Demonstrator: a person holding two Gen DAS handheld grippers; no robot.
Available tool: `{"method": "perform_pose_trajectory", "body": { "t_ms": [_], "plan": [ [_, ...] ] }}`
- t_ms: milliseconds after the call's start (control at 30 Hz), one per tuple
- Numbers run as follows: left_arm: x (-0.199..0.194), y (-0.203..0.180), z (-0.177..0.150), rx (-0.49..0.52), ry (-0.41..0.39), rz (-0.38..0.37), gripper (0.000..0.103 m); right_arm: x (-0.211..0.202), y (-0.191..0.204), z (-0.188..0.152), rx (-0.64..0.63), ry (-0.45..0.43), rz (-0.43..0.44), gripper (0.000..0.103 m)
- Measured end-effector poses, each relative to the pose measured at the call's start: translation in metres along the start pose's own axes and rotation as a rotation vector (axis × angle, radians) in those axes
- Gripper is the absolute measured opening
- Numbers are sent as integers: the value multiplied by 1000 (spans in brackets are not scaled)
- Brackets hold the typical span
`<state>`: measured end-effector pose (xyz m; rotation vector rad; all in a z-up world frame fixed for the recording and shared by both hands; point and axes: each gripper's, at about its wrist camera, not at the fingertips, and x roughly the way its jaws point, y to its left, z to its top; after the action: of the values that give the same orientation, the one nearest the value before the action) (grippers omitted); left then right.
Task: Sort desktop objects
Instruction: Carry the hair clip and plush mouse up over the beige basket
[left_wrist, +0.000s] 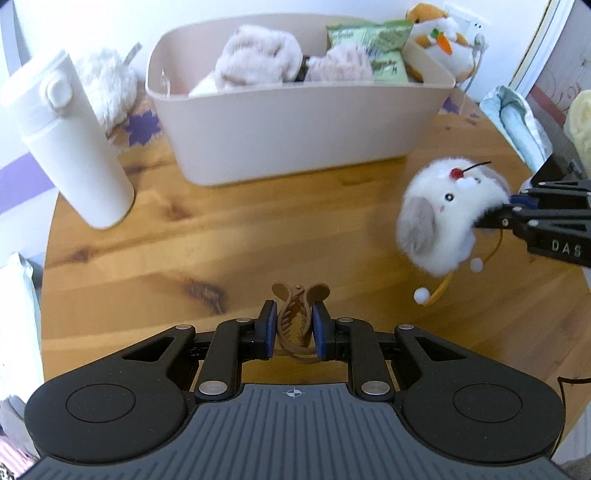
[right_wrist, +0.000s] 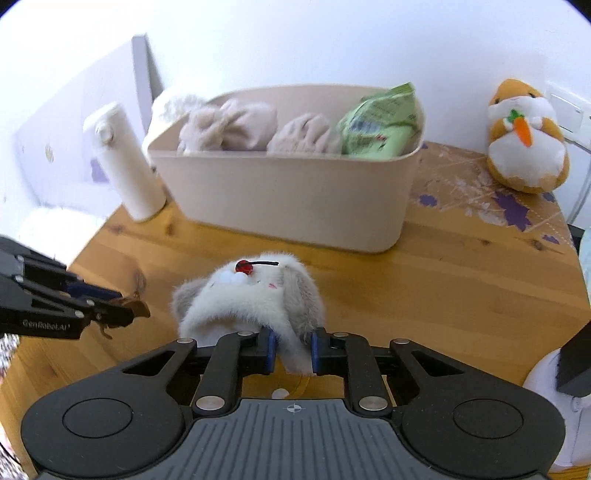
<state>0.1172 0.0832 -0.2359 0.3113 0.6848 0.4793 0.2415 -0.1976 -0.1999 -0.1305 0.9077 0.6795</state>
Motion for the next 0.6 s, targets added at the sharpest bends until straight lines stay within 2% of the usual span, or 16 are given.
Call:
{"method": "perform_pose_trajectory", "body": {
  "t_ms": [333, 500, 600],
  "plan": [
    [-41, 8, 35, 12, -136, -11, 20, -35, -17, 47, 10, -131, -5, 16],
    [-59, 16, 67, 13, -211, -1, 20, -44, -21, 81, -6, -189, -21, 16],
    [-65, 23, 90, -17, -245, -3, 20, -42, -26, 97, 25, -211, -17, 16]
  ]
}}
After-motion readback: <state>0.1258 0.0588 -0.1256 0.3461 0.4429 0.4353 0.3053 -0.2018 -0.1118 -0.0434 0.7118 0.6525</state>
